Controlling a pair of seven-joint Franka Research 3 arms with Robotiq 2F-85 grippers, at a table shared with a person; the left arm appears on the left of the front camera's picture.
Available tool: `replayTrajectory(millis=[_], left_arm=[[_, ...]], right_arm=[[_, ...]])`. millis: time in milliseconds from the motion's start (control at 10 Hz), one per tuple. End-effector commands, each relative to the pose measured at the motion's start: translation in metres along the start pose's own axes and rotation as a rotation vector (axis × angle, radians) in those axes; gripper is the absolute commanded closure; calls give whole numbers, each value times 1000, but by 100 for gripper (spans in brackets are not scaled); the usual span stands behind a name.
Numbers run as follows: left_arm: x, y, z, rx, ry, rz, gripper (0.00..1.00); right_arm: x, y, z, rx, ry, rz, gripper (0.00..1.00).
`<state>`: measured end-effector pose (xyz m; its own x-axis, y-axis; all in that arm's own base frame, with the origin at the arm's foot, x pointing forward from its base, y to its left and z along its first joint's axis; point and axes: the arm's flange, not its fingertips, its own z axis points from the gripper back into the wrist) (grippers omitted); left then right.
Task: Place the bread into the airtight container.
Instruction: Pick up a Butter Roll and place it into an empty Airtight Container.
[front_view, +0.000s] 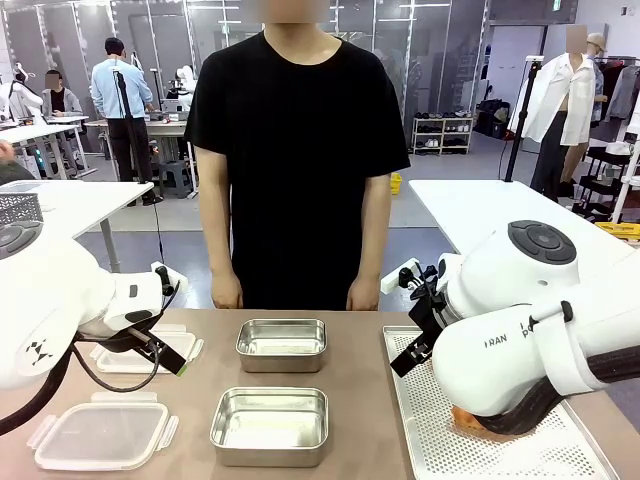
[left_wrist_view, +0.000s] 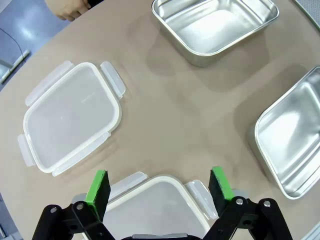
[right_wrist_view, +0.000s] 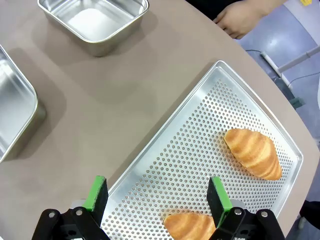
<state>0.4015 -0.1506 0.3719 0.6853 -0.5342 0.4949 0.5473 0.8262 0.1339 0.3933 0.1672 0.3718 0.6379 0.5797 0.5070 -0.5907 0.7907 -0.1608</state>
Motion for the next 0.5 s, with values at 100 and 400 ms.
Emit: replayTrajectory(millis=[100, 400], left_arm=[[0, 0, 0, 0, 0, 0, 0], [46, 22, 87, -81, 40, 51, 0]], right_arm=[[0, 0, 0, 0, 0, 0, 0], [37, -56, 93, -22, -52, 61, 0]])
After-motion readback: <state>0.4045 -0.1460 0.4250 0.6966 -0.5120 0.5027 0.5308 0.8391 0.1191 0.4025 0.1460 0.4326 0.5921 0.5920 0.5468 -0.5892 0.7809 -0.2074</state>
